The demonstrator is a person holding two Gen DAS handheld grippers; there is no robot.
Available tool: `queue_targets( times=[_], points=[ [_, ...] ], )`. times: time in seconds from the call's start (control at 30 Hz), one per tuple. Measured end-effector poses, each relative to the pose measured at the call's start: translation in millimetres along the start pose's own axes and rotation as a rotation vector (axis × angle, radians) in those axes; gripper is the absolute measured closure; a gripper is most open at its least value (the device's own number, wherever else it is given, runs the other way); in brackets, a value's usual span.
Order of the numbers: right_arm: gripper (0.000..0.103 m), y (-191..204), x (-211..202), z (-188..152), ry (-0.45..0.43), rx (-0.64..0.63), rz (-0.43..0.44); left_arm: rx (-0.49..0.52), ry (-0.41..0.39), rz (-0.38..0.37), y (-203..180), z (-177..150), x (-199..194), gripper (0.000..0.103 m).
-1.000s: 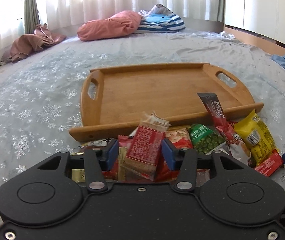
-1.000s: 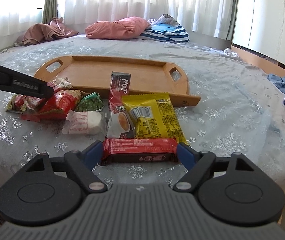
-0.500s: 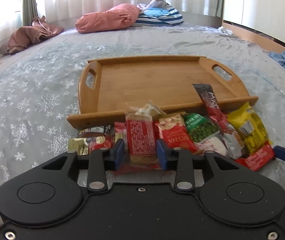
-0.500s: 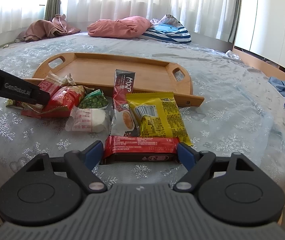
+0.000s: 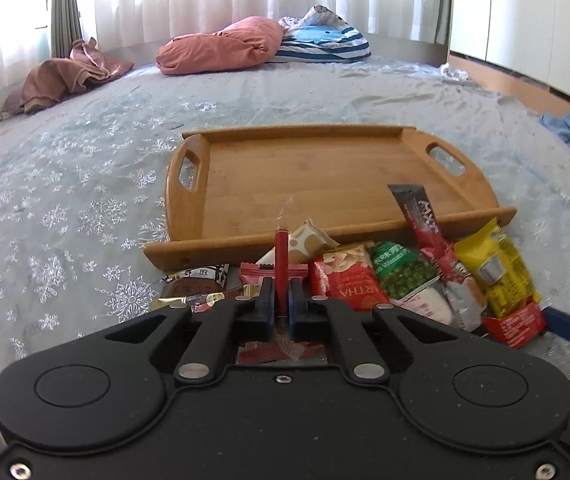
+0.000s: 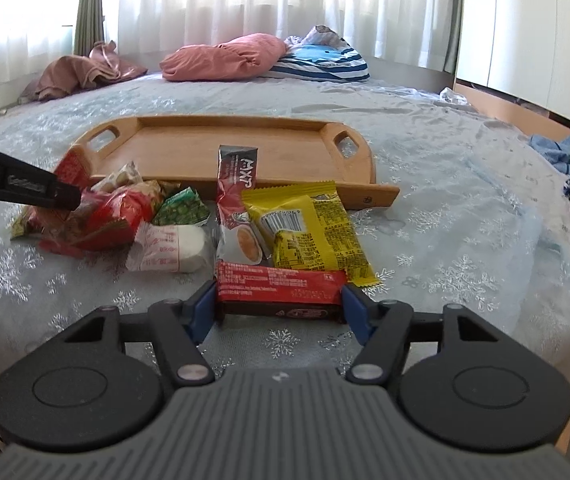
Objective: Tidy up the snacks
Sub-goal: 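Grasp a red wafer bar with the left tool while the right tool grasps the red chocolate bar, then carry both bars onto the wooden tray and open both tools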
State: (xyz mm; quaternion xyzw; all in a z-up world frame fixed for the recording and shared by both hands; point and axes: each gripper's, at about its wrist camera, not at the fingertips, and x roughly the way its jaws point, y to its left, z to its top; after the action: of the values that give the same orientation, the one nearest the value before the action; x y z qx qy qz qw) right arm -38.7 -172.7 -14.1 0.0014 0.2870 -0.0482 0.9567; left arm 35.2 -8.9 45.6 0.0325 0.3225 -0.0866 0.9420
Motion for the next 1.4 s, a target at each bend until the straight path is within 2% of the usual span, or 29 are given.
queue_targets(
  times=[0.43, 0.73, 1.0, 1.23, 1.4],
  points=[
    [0.036, -7, -25, 12, -0.033, 0.019, 0.004, -0.028, -0.044, -0.039, 3, 9, -29, 0.097],
    [0.036, -17, -25, 50, -0.087, -0.013, 0.011, -0.048, -0.051, -0.075, 17, 42, -29, 0.097],
    [0.036, -31, 12, 101, -0.081, -0.051, 0.053, -0.118, -0.005, -0.147, 34, 82, -2, 0.097],
    [0.036, -33, 62, 137, -0.003, -0.077, 0.085, -0.205, 0.081, -0.205, 44, 110, 44, 0.097],
    [0.036, -29, 105, 150, 0.103, -0.099, 0.114, -0.241, 0.161, -0.228, 45, 117, 82, 0.097]
  ],
)
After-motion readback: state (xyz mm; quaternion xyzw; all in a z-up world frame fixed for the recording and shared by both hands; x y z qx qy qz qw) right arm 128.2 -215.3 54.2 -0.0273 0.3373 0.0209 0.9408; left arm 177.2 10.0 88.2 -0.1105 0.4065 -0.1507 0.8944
